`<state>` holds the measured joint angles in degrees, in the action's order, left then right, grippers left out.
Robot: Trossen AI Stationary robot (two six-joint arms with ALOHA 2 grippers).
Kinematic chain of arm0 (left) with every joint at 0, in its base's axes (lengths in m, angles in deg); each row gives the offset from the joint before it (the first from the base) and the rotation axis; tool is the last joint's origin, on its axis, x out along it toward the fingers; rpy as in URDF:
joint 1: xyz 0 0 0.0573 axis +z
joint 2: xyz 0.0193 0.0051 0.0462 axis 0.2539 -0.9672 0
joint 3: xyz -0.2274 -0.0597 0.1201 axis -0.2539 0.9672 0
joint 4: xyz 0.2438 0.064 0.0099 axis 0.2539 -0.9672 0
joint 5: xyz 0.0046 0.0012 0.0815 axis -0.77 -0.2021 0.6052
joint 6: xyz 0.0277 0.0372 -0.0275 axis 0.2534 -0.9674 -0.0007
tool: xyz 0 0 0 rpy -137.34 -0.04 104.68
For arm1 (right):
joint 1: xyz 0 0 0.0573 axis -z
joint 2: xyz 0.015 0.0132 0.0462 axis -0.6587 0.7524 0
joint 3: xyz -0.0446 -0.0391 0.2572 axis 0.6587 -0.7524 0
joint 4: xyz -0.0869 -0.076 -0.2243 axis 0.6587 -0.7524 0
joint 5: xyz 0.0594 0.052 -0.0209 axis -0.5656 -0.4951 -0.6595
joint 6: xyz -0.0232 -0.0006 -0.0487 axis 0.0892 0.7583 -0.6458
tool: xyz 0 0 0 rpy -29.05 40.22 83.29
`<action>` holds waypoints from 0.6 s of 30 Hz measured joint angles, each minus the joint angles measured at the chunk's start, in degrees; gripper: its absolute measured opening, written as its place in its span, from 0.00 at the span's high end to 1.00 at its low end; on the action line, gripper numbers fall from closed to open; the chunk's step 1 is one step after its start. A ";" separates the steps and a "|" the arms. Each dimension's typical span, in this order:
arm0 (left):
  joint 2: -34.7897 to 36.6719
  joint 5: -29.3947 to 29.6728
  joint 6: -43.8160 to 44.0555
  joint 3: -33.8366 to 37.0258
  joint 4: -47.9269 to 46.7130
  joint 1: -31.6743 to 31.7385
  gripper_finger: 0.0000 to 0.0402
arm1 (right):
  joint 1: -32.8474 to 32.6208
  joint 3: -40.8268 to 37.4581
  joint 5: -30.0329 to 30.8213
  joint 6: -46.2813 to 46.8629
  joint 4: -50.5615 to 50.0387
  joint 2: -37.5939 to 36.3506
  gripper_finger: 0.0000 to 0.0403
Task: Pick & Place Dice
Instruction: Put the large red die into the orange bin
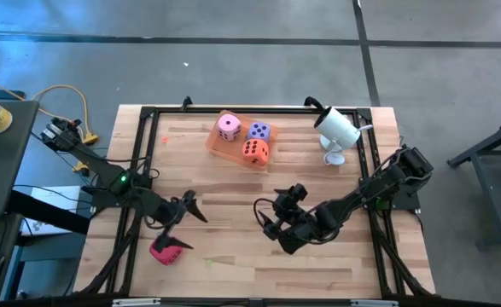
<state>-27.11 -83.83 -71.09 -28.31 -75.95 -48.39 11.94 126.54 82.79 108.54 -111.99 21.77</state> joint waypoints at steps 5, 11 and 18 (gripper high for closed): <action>0.02 -0.01 -3.98 -0.02 -0.50 0.28 0.02 | 0.00 0.00 -0.89 0.00 0.00 0.00 0.02; -0.35 -0.12 -15.89 0.00 -0.32 0.56 0.02 | -0.34 0.00 -1.45 0.00 -0.01 0.02 0.02; -0.31 -0.05 -17.14 0.00 1.51 0.52 0.02 | -0.48 0.00 -0.50 -2.03 2.41 0.02 0.02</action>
<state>-27.41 -83.88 -88.22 -28.31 -74.44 -47.87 11.46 126.54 82.29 106.51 -109.59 21.79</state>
